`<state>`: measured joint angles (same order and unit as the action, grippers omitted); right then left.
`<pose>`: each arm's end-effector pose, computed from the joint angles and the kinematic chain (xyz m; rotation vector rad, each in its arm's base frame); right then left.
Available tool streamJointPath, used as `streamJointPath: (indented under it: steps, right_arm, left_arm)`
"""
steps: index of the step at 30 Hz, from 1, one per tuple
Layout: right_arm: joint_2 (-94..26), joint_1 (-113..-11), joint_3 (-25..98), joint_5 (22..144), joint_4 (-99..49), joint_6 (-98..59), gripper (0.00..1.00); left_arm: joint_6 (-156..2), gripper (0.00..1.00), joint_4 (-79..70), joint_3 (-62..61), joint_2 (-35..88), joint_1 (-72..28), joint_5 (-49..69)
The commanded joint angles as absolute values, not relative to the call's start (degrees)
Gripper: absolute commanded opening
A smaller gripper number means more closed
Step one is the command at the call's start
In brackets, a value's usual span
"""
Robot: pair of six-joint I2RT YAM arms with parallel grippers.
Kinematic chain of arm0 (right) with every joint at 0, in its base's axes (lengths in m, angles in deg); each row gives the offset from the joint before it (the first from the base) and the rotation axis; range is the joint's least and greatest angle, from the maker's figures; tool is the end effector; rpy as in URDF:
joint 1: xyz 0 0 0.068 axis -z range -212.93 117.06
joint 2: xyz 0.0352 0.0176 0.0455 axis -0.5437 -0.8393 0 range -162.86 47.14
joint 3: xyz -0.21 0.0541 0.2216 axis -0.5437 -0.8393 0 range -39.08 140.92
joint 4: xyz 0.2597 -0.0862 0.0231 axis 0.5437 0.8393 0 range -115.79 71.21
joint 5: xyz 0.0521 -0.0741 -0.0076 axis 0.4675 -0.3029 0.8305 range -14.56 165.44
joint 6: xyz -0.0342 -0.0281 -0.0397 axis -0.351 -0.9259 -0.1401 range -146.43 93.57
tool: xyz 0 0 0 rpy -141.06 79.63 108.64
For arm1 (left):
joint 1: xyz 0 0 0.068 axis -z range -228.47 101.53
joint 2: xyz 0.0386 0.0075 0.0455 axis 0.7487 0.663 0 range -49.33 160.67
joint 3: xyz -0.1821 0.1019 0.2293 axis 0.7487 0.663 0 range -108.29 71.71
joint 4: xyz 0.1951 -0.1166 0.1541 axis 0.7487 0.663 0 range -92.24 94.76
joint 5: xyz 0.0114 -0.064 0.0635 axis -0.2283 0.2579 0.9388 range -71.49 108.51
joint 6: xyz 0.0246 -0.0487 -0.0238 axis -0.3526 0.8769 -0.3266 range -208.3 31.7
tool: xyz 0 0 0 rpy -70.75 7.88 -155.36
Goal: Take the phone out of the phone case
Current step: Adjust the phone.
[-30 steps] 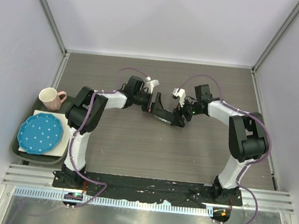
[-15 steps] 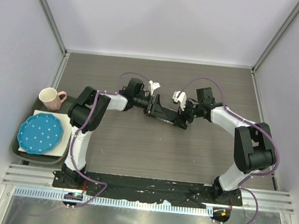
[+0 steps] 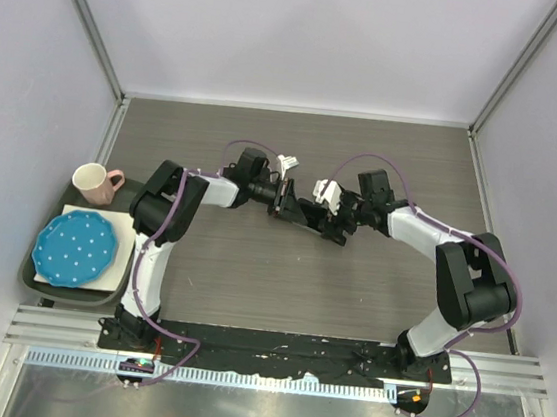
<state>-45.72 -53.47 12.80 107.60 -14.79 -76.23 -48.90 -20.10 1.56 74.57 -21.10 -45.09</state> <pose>0.3086 0.1405 0.2036 -1.5323 1.7729 0.4476 0.3956 -0.2489 0.1363 0.4803 2.3480 -1.8249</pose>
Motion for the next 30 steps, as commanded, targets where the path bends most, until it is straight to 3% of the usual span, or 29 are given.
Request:
streamJointPath:
  steps: [1,3,4,13,18,24,30]
  right_arm:
    - [-41.5,-54.4,13.0,108.9,-18.4,-78.5,0.34]
    - [-41.1,-54.4,12.9,108.7,-17.9,-79.0,0.34]
    - [-40.6,-54.5,12.9,108.2,-17.7,-79.2,0.35]
    - [-37.6,-53.2,14.2,109.4,-14.4,-77.0,0.73]
    - [-36.9,-51.7,15.9,113.8,-11.9,-74.1,0.79]
    - [-36.2,-51.2,15.5,114.3,-9.8,-74.9,0.94]
    - [-36.0,-49.0,15.0,117.2,-9.8,-72.6,0.95]
  left_arm:
    - [-50.2,0.17,-23.5,0.3,75.1,-20.6,-47.1]
    - [-49.8,0.1,-23.7,0.3,75.6,-20.7,-47.5]
    - [-49.6,0.0,-23.9,0.3,75.6,-20.7,-47.5]
    - [-48.7,0.0,-26.7,1.2,73.9,-20.7,-49.1]
    - [-48.4,0.0,-28.7,2.7,71.6,-20.7,-48.5]
    - [-51.2,0.0,-24.6,2.5,69.2,-21.4,-42.5]
    - [-53.6,0.0,-20.9,1.7,69.2,-22.0,-40.8]
